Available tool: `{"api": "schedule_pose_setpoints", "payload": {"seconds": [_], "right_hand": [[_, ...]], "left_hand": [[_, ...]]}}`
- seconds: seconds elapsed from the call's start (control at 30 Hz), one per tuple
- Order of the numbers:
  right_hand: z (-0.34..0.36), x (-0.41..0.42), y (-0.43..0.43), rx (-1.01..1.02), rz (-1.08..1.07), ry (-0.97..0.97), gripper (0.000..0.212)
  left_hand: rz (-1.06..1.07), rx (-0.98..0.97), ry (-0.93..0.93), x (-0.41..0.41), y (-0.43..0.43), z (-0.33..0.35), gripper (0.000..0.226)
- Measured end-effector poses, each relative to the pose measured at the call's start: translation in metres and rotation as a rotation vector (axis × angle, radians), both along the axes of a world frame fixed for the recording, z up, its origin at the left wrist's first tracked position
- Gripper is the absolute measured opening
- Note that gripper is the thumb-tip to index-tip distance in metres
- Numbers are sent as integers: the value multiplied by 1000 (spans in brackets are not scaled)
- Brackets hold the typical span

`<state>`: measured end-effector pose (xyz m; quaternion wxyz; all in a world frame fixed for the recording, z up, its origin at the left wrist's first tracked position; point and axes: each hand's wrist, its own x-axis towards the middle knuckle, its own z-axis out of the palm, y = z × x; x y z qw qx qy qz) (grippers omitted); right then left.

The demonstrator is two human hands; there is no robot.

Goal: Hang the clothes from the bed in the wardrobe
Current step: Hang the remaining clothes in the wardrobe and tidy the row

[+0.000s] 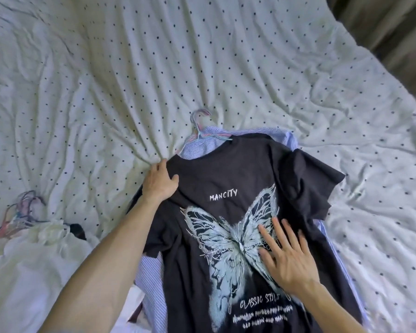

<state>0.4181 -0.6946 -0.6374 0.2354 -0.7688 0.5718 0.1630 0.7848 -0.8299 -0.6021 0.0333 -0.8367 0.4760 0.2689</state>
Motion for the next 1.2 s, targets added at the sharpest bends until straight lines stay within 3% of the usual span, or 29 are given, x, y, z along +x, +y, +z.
{"api": "schedule_pose_setpoints", "payload": {"seconds": [0.1,0.27,0.4,0.5,0.57,0.7,0.77,0.87,1.07,1.2], "right_hand": [[2,1,1,53,-1,-13,60],[20,2,-9,143,-1,-4,58],[37,5,-23,302,10,49,64],[51,4,-28,421,-2,64,66],[58,2,-25,455,-9,70,67],[63,-5,-19,416,-1,73,69],[60,-3,-18,387,2,79,69],[55,0,-15,399,15,98,70],[52,-4,-16,413,-2,70,71],[67,1,-27,525,-75,21,71]], "left_hand": [[-10,1,-45,4,-1,-9,60],[-22,121,-13,9,-8,-1,63],[17,112,97,4,-4,12,30],[14,230,206,-12,16,22,25],[-63,258,162,-18,26,23,17],[-88,102,3,-21,22,23,36],[-26,14,55,-20,15,23,54],[88,52,195,-12,7,16,70],[125,22,28,-19,1,14,51],[188,-73,158,-40,10,44,42]]}}
